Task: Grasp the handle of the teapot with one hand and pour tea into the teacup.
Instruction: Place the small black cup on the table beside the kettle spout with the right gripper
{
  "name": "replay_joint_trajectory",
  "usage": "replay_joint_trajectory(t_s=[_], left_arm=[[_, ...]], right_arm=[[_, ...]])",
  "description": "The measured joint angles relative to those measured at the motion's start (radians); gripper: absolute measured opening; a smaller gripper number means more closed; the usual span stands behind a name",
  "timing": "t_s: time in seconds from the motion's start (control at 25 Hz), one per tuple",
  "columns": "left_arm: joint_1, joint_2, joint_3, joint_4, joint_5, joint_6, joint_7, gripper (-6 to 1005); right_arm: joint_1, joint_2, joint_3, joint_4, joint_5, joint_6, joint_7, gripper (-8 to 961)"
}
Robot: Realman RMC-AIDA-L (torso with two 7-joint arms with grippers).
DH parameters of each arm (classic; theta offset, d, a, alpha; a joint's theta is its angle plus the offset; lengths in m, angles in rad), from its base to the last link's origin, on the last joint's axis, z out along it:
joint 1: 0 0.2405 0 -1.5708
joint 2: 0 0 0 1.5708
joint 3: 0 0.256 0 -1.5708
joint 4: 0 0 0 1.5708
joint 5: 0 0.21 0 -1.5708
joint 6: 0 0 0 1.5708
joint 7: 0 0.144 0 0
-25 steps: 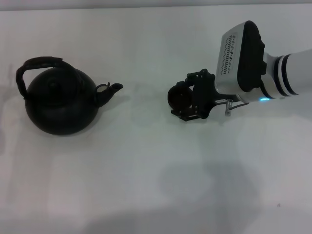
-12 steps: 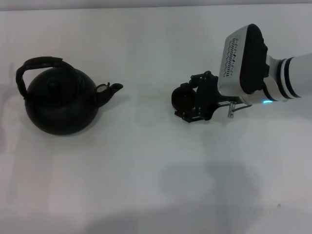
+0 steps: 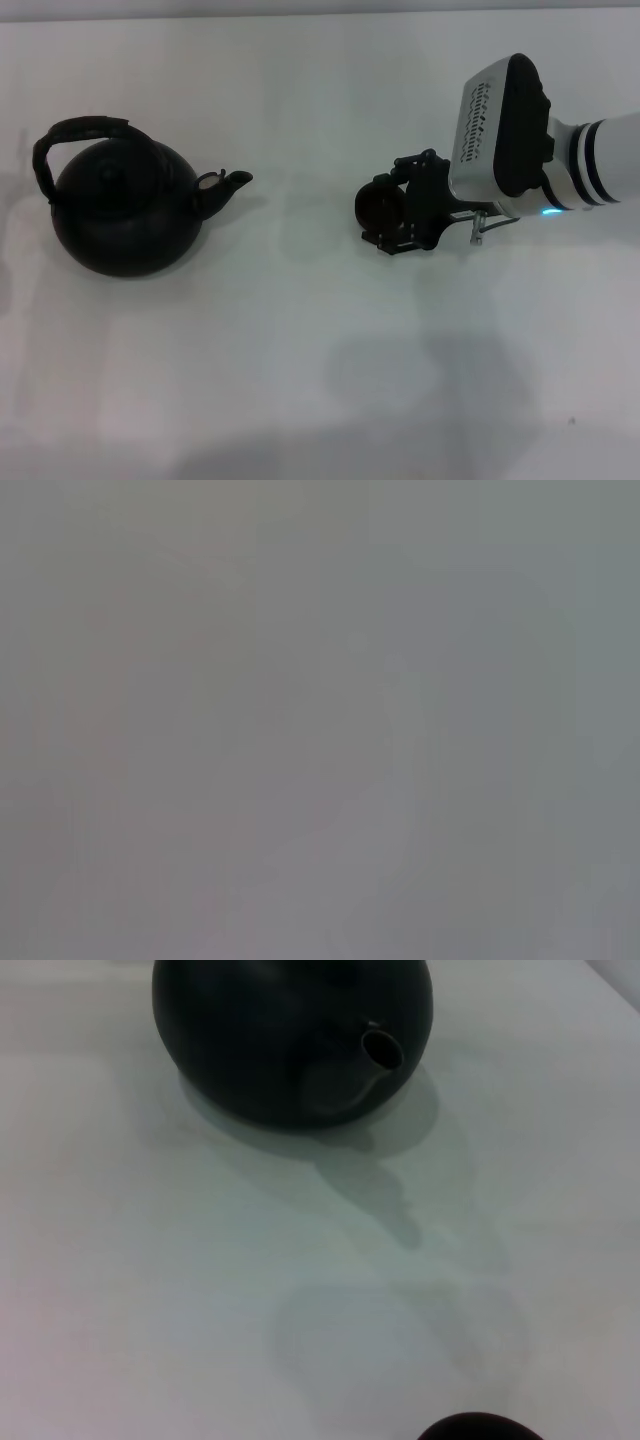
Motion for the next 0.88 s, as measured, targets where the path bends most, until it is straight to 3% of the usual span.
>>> replay_joint_trajectory(t_s=[0.88], left_arm=[[0.001,0.0,0.0,0.0,0.0,0.0,0.0,548]], right_arm=[[-0.002,-0.001,0.0,-0.001,0.007,-0.001,-0.003,764]])
